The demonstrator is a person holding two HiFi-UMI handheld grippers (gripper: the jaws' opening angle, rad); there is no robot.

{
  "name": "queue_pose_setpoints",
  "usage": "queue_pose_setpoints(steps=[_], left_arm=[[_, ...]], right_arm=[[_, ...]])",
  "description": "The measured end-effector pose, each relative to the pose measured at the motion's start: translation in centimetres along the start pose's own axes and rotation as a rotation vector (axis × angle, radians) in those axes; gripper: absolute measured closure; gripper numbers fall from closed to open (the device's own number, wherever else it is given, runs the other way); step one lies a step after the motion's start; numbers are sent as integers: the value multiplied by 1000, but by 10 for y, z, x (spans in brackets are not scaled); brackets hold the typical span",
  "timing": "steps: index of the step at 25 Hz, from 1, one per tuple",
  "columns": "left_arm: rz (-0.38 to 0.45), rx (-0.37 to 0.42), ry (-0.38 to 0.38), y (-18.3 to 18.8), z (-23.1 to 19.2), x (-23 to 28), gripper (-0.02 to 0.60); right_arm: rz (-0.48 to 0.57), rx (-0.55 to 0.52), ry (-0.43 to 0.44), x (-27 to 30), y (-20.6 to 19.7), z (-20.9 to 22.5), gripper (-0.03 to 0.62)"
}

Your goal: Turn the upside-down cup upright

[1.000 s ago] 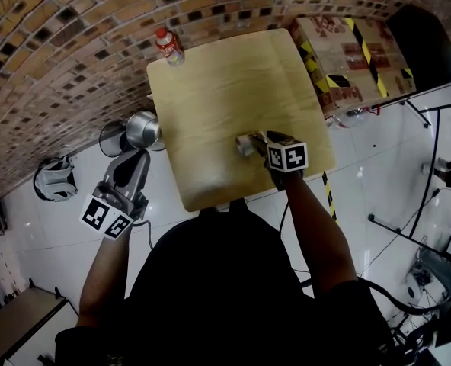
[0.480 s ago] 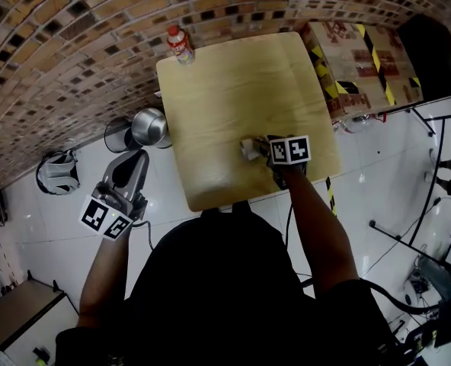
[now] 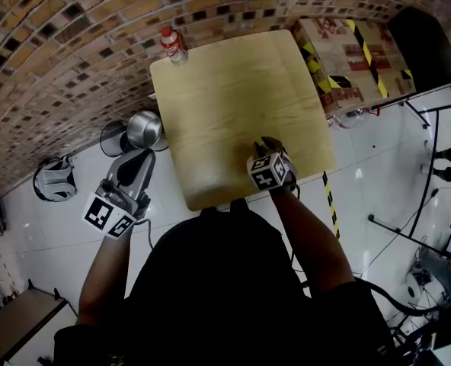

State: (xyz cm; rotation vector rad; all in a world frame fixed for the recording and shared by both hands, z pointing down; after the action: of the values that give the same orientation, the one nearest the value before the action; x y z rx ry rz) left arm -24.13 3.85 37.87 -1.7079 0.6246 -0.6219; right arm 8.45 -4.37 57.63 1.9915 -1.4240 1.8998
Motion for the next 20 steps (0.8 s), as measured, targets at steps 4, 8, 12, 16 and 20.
queue_pose_setpoints(steps=[4, 8, 12, 16, 20], left_arm=[[0, -1, -4, 1, -2, -5, 575], [-2, -4, 1, 0, -3, -10, 575], [13, 0, -11, 2, -1, -5, 575], [27, -7, -16, 2, 0, -3, 575], [30, -15, -26, -3, 2, 1, 575]], right_arm=[[70, 99, 5, -2, -12, 2, 536], [162, 223, 61, -7, -18, 13, 543], [195, 301, 351, -12, -22, 22, 430], [132, 136, 423, -29, -31, 12, 430], [62, 209, 392, -30, -39, 10, 436]])
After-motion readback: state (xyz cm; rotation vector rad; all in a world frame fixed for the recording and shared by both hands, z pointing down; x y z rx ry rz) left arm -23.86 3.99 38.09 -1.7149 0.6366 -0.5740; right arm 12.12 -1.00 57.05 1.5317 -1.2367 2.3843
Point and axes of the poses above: the fingertips, and each gripper's own axes: x forward along the fingers, z to its right, y out of its top, the point moved 9 cm from there along -x, backward along the fingers, and after that the axes turned 6 degrees about -y, right-handed, at the moved point
